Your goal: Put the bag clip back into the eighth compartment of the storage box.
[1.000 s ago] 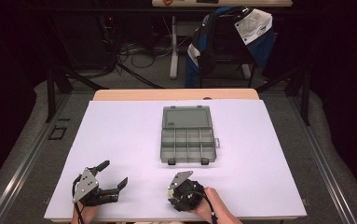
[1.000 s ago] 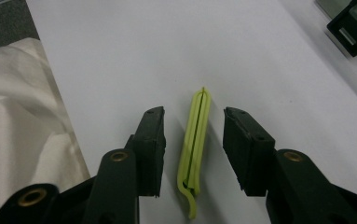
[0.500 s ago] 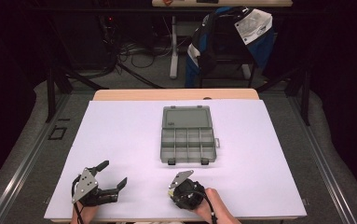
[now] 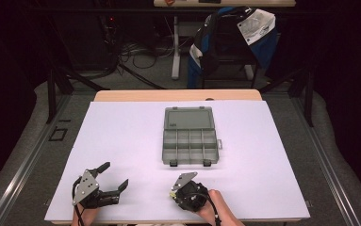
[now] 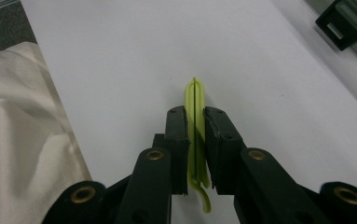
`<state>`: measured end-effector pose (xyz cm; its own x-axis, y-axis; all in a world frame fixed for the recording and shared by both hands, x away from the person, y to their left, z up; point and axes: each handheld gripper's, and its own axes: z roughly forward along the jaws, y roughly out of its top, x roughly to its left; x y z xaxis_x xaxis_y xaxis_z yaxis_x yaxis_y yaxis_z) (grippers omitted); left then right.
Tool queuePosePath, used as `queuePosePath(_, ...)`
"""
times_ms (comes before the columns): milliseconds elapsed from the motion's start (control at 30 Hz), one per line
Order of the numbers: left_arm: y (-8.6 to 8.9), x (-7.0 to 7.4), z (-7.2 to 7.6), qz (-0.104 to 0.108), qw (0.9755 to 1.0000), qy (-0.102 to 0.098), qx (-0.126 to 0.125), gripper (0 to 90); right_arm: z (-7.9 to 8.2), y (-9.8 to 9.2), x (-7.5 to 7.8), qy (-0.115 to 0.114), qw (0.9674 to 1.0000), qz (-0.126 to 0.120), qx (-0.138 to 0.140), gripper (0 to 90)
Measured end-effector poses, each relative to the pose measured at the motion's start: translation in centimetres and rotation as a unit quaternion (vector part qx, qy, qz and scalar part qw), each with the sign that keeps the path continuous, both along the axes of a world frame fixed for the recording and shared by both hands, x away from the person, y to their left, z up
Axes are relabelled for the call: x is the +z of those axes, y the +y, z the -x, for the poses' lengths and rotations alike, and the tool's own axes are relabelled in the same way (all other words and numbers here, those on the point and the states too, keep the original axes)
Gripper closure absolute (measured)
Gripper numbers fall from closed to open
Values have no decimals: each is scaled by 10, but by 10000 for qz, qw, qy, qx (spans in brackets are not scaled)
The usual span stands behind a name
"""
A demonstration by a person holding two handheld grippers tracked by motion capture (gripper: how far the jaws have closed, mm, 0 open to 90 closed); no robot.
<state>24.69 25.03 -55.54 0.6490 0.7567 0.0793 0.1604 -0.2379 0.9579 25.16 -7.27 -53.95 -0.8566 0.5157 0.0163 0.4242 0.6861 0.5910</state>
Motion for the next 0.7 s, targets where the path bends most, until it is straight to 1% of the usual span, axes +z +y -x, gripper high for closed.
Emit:
queuePosePath(300,0,0,0,-10,10000,-12,-3,102,-4,-9,3,-142,9999,-52,-78,800)
queuePosePath(333,0,0,0,-14,10000,-14,-6,102,-4,-9,4,-125,9998,-54,-126,800)
queuePosePath(400,0,0,0,-12,10000,-16,-5,102,-5,-11,4,-163,9998,-67,-107,800)
queuePosePath(467,0,0,0,-11,10000,-12,-3,102,-5,-13,5,-157,9997,-76,-164,800)
queuePosePath(700,0,0,1,-13,10000,-15,-3,102,-8,-17,6,-223,9995,-80,-192,801)
